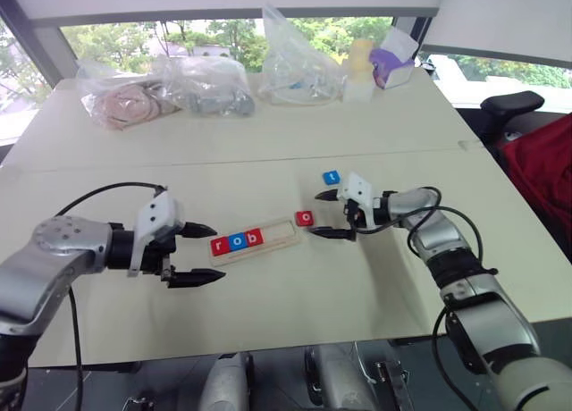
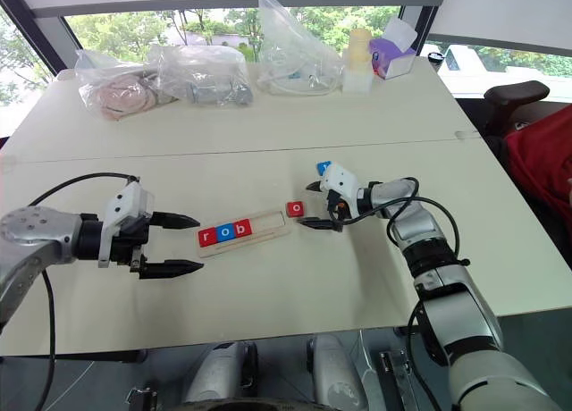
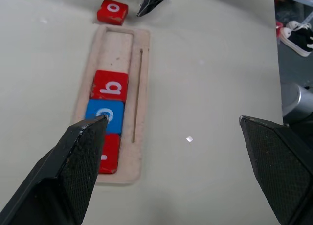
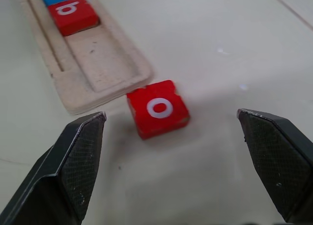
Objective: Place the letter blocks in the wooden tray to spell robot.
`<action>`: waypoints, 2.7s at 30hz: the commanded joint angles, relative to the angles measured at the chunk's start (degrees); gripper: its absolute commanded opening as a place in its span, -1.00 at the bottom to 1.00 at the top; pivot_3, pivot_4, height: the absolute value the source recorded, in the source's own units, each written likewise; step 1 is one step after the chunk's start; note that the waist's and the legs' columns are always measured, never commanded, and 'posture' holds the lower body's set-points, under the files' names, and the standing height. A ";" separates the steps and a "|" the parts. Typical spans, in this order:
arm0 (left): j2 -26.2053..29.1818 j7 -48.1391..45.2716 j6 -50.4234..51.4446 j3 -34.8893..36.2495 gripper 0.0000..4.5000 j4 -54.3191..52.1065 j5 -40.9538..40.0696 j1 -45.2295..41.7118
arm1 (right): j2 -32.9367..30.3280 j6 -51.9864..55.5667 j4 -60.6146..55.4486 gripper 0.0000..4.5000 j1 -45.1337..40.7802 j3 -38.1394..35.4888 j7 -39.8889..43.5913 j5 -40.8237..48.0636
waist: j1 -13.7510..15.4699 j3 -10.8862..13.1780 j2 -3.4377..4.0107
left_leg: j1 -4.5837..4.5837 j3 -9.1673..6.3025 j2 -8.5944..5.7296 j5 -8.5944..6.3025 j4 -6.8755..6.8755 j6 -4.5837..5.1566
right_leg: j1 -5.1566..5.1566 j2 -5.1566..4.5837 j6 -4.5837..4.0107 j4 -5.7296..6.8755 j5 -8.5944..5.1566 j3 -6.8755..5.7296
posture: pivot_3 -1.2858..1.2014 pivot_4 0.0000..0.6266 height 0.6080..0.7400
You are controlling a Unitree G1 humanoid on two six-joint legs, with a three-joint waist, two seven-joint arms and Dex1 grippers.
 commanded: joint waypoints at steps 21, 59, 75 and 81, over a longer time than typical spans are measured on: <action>1.16 1.33 2.27 0.57 1.00 -7.07 -2.56 1.54 | -4.92 -8.00 2.54 -0.48 -0.96 -3.12 9.45 -1.53 | 0.86 0.00 0.01 | 0.48 -0.14 -0.03 0.00 -0.01 -0.01 | 0.55 -0.19 -0.11 0.01 -0.10 0.04 | 0.03 -0.52 0.92; -2.38 0.63 -1.88 -3.65 1.00 -1.27 1.94 -2.48 | -10.87 50.18 -69.45 0.97 43.60 -24.01 -29.40 22.86 | 1.55 0.00 -0.03 | 0.22 -0.16 -0.02 0.00 0.08 -0.01 | 0.17 0.03 -0.12 0.10 -0.11 0.15 | 0.03 -0.52 0.92; -6.59 13.66 -15.86 -4.52 1.00 8.67 19.50 3.97 | -7.81 64.77 -77.75 0.97 40.49 -26.15 -42.05 27.68 | 1.73 -0.01 -0.05 | 0.02 -0.11 -0.02 0.00 0.01 -0.02 | 0.07 -0.16 -0.12 -0.16 -0.12 0.16 | 0.03 -0.52 0.92; -9.47 13.14 -20.38 -8.59 1.00 12.11 23.26 3.87 | -11.09 63.23 -75.74 0.97 39.02 -29.43 -38.59 30.33 | 1.73 -0.02 -0.06 | 0.02 -0.10 -0.06 -0.01 0.01 -0.01 | 0.08 -0.12 -0.11 -0.15 -0.11 0.14 | 0.03 -0.52 0.92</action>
